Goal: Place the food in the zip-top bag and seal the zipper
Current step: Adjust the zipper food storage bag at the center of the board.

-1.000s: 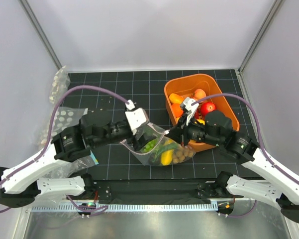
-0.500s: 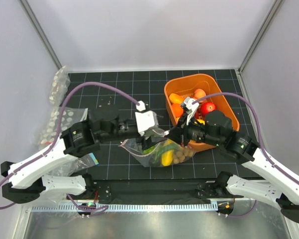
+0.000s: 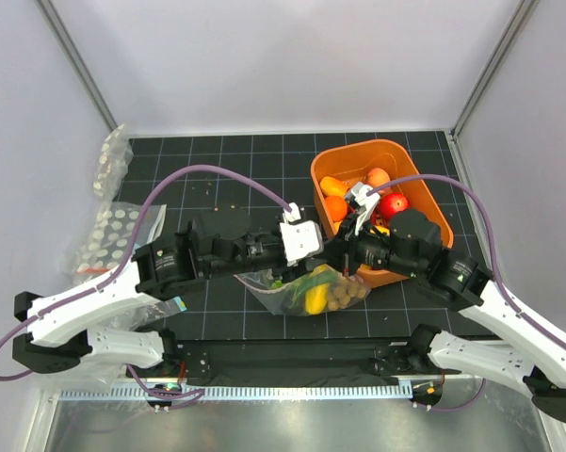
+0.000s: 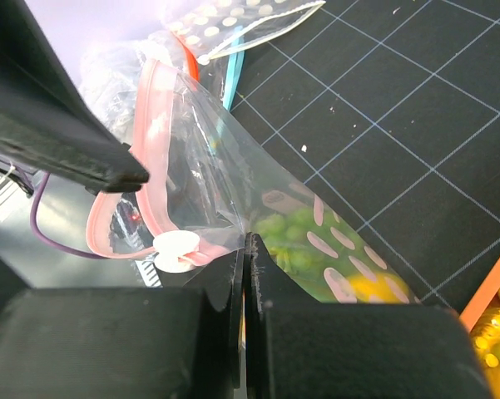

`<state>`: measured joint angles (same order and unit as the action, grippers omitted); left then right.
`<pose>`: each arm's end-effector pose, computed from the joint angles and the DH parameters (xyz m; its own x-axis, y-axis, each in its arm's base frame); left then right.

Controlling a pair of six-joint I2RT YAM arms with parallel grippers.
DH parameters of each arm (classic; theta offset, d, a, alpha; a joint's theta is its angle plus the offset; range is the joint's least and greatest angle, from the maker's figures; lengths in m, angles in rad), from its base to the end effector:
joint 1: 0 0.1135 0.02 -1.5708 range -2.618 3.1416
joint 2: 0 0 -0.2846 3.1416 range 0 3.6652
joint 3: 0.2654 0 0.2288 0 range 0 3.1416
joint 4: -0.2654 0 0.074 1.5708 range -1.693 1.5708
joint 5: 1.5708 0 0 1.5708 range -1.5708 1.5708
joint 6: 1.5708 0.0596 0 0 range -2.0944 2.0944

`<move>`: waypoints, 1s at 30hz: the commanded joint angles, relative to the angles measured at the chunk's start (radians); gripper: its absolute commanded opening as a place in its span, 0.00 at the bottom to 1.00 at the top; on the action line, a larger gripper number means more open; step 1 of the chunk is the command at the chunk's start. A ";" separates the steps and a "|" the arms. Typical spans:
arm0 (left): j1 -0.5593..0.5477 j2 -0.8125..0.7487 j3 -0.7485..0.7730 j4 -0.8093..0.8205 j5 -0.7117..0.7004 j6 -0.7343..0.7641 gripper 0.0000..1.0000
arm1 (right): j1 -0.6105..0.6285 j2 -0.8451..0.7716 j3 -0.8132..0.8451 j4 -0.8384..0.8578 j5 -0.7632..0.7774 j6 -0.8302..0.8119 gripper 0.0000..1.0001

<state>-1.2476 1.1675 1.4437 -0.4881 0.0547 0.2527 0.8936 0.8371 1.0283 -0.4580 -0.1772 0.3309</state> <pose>0.0715 -0.2238 0.4651 0.1763 0.2597 -0.9495 0.9499 0.2081 0.2333 0.0938 0.1334 0.3908 -0.4401 -0.0370 -0.8972 -0.7726 0.5248 0.3574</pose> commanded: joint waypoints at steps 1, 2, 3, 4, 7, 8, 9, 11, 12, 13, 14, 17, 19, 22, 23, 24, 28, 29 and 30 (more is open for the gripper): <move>-0.013 -0.029 -0.016 0.016 -0.088 0.034 0.56 | -0.001 -0.032 0.039 0.078 0.012 0.023 0.01; -0.015 -0.025 -0.017 0.016 -0.096 0.037 0.55 | -0.002 -0.032 0.039 0.081 0.012 0.023 0.01; -0.015 -0.022 -0.020 0.016 -0.104 0.039 0.54 | -0.001 -0.033 0.039 0.084 0.010 0.025 0.01; -0.016 -0.020 -0.022 0.016 -0.104 0.040 0.53 | -0.001 -0.032 0.039 0.082 0.012 0.025 0.01; -0.021 -0.006 -0.023 0.017 -0.121 0.046 0.53 | -0.001 -0.029 0.039 0.085 0.008 0.025 0.01; -0.023 -0.003 -0.023 0.019 -0.127 0.049 0.52 | 0.001 -0.027 0.039 0.085 0.007 0.025 0.01; -0.024 0.001 -0.023 0.020 -0.131 0.054 0.51 | -0.001 -0.024 0.039 0.085 0.005 0.025 0.01; -0.026 0.006 -0.022 0.020 -0.145 0.057 0.48 | -0.001 -0.023 0.039 0.085 0.002 0.026 0.01; -0.026 0.012 -0.022 0.020 -0.148 0.059 0.47 | -0.001 -0.023 0.039 0.087 0.002 0.028 0.01; -0.024 0.015 -0.023 0.022 -0.157 0.062 0.46 | -0.001 -0.024 0.038 0.085 0.001 0.027 0.01; -0.027 0.014 -0.025 0.020 -0.162 0.063 0.44 | -0.001 -0.026 0.036 0.088 0.001 0.028 0.01; -0.026 0.017 -0.035 0.020 -0.171 0.072 0.41 | -0.001 -0.029 0.035 0.091 -0.001 0.028 0.01; -0.027 0.017 -0.042 0.020 -0.168 0.076 0.41 | -0.001 -0.029 0.033 0.091 -0.004 0.028 0.01; -0.027 0.026 -0.049 0.019 -0.168 0.079 0.38 | -0.001 -0.029 0.033 0.091 -0.004 0.028 0.01; -0.026 0.030 -0.049 0.016 -0.170 0.080 0.35 | -0.001 -0.029 0.035 0.090 -0.004 0.028 0.01; -0.027 0.037 -0.046 0.013 -0.177 0.083 0.26 | -0.001 -0.030 0.033 0.091 -0.002 0.030 0.01; -0.026 0.061 -0.025 -0.006 -0.228 0.083 0.00 | -0.002 -0.033 0.030 0.093 -0.005 0.028 0.01; -0.027 0.060 -0.025 -0.004 -0.230 0.085 0.00 | -0.001 -0.033 0.029 0.091 -0.005 0.025 0.01; -0.027 0.057 -0.028 -0.006 -0.230 0.085 0.00 | -0.001 -0.032 0.029 0.088 -0.007 0.022 0.01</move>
<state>-1.2724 1.2201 1.4002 -0.4892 -0.1322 0.3244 0.8886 0.8249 1.0283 -0.4641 -0.1654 0.3447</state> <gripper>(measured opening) 0.046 0.029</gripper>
